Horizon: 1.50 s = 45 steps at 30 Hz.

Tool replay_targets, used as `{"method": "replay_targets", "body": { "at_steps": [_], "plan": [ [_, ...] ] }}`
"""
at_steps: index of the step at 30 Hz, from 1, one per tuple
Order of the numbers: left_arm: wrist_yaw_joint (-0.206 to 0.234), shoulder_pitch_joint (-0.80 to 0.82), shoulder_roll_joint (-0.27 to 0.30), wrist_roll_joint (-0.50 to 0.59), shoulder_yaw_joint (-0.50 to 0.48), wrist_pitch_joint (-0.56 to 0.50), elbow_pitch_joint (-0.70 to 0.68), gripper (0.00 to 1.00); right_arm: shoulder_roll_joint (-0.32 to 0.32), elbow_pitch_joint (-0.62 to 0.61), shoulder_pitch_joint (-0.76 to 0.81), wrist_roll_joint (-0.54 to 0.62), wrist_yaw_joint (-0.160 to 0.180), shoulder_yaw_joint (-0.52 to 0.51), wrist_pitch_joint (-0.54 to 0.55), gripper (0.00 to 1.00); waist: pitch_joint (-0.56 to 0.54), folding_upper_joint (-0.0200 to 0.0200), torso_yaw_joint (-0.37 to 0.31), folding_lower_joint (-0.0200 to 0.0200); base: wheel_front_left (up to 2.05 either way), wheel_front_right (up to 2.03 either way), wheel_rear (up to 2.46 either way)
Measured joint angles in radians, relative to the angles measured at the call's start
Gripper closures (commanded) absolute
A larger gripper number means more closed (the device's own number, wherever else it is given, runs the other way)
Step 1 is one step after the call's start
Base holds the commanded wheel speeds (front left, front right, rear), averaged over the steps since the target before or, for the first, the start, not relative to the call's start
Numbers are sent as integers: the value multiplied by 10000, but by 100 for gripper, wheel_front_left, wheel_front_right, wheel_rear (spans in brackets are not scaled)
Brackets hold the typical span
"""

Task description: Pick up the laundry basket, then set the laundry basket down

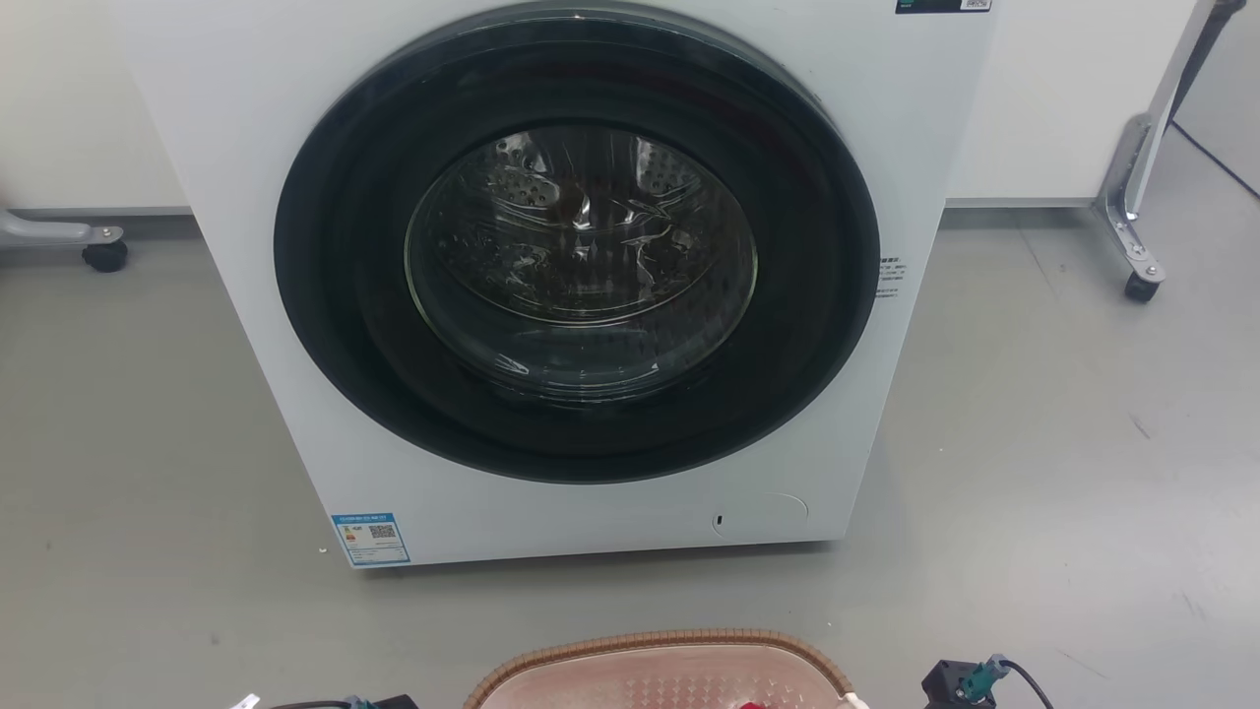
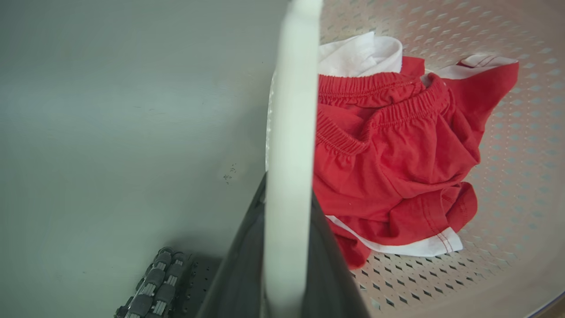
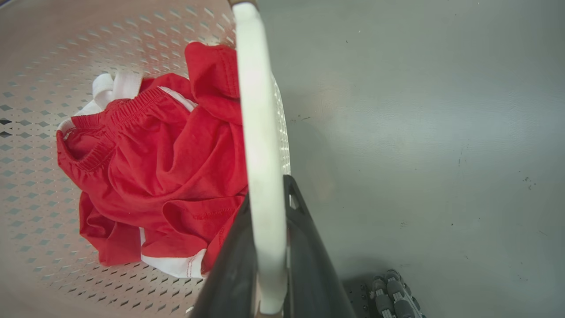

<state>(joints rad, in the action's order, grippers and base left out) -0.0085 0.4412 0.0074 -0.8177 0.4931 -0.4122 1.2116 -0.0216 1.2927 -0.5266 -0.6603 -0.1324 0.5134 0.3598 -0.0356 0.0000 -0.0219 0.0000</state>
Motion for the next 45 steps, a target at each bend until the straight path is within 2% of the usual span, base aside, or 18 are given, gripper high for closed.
{"method": "replay_targets", "body": {
  "at_steps": [10,24,30,45],
  "plan": [
    [46,2,0,-42,155,19,-42,100,-25,0,0,-23,0,42,-2,100,50,0,17,0,0,0,0],
    [226,353,0,-82,454,286,-293,100,-148,-81,-314,-130,0,6,-198,100,746,0,-55,1,0,0,0],
    [441,973,8,-86,635,460,-669,100,-336,-263,-923,-182,0,-56,-376,100,1332,0,-53,1,0,0,0],
    [573,2822,65,8,715,1022,-802,100,-583,-658,-2566,-167,4,-100,-963,100,3519,1,-29,3,0,0,0]
  ]
}}
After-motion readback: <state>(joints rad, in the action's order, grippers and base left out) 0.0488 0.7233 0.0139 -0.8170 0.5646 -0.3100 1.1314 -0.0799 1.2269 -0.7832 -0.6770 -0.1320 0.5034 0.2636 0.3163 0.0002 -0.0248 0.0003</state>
